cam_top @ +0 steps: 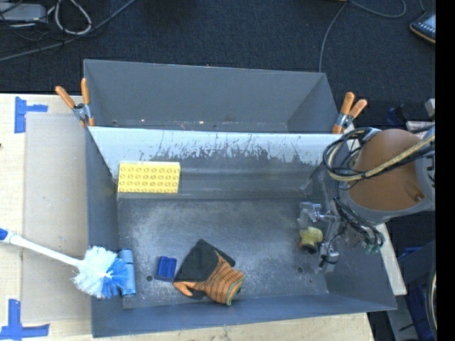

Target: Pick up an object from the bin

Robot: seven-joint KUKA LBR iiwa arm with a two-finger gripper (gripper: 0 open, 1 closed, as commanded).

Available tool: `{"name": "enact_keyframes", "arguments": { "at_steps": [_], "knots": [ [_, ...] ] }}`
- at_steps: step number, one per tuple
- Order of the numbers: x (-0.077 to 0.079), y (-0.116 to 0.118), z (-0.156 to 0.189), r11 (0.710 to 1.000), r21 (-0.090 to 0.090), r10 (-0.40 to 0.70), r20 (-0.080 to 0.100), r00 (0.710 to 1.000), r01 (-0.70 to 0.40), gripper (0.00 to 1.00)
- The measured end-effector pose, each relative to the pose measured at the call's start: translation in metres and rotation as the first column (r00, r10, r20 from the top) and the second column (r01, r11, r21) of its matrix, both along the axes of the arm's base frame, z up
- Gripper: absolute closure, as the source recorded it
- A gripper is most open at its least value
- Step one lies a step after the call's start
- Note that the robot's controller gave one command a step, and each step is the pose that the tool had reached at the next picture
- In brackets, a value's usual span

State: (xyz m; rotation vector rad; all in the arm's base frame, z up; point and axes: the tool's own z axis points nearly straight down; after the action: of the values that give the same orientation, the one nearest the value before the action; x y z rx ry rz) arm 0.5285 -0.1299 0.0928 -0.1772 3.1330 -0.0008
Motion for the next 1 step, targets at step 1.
{"name": "enact_keyframes", "arguments": {
  "at_steps": [1],
  "knots": [
    [-0.0001,-0.0087,0.0533,0.992,0.002,-0.127,-0.012,0.992,0.127,0.0]
  ]
}}
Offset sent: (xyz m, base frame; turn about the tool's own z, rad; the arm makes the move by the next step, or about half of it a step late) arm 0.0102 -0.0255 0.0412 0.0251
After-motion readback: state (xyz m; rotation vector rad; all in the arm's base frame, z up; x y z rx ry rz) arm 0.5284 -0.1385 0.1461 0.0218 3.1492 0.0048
